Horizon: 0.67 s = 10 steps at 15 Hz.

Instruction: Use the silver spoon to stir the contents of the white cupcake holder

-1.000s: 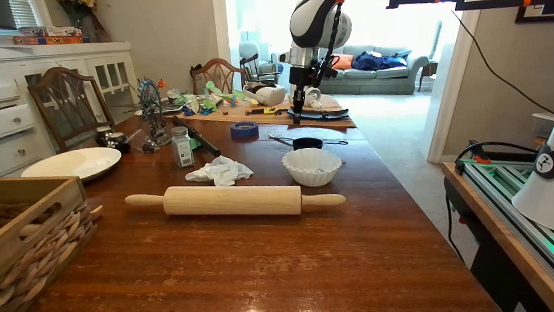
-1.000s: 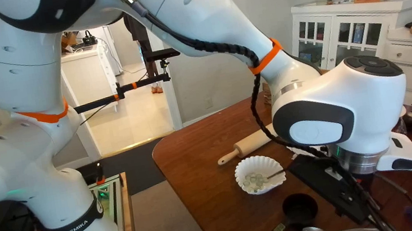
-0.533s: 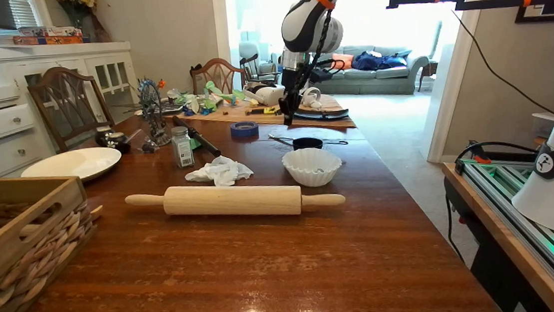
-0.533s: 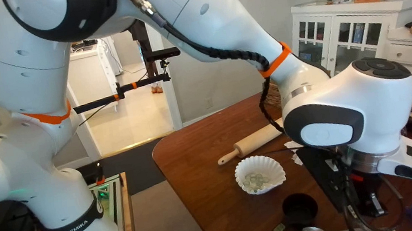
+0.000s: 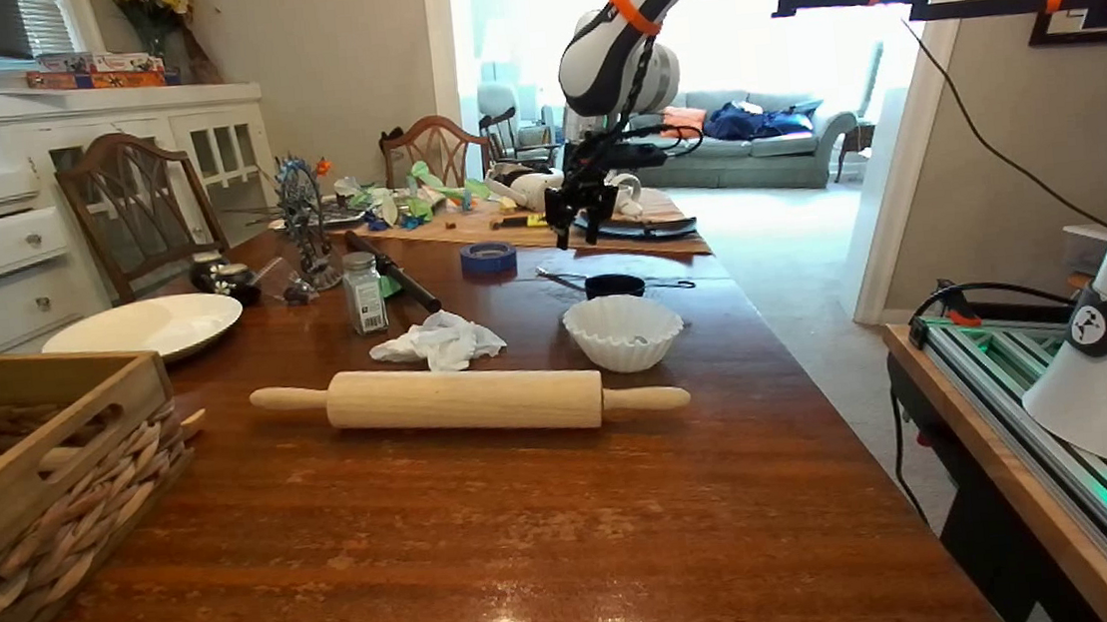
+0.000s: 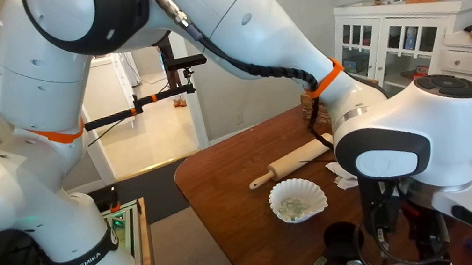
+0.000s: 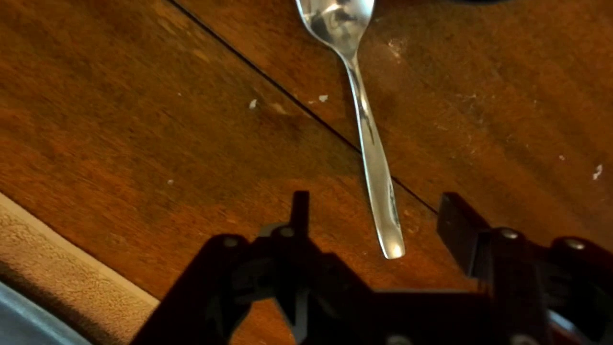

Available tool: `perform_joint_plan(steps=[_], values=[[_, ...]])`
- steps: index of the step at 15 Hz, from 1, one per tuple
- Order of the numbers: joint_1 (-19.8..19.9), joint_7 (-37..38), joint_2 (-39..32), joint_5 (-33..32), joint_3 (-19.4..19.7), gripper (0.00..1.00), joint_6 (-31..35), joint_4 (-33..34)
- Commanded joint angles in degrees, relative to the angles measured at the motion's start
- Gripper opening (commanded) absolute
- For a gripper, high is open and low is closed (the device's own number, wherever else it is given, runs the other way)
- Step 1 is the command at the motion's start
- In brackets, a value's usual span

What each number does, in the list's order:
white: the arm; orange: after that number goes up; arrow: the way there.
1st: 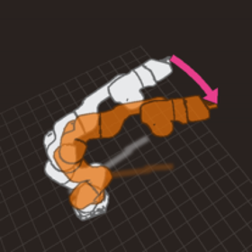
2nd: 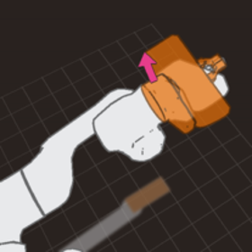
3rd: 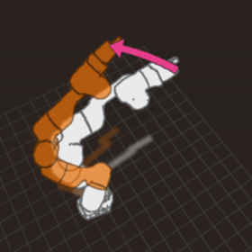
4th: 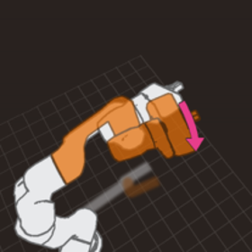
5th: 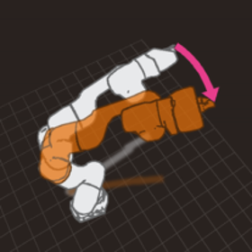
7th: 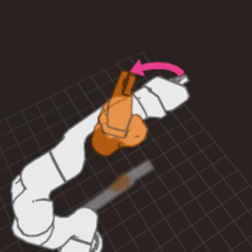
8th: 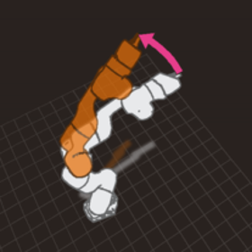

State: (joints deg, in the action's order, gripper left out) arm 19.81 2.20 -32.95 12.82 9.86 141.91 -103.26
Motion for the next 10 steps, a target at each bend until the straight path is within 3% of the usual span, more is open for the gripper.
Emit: perform_joint_plan(steps=[1, 10], values=[[-1.3, 5.4, -1.7, -0.1, 1.0, 0.99, -1.0, 1.9], [-1.9, 4.8, -3.5, -1.3, 0.9, 1.00, -1.8, 1.8]])
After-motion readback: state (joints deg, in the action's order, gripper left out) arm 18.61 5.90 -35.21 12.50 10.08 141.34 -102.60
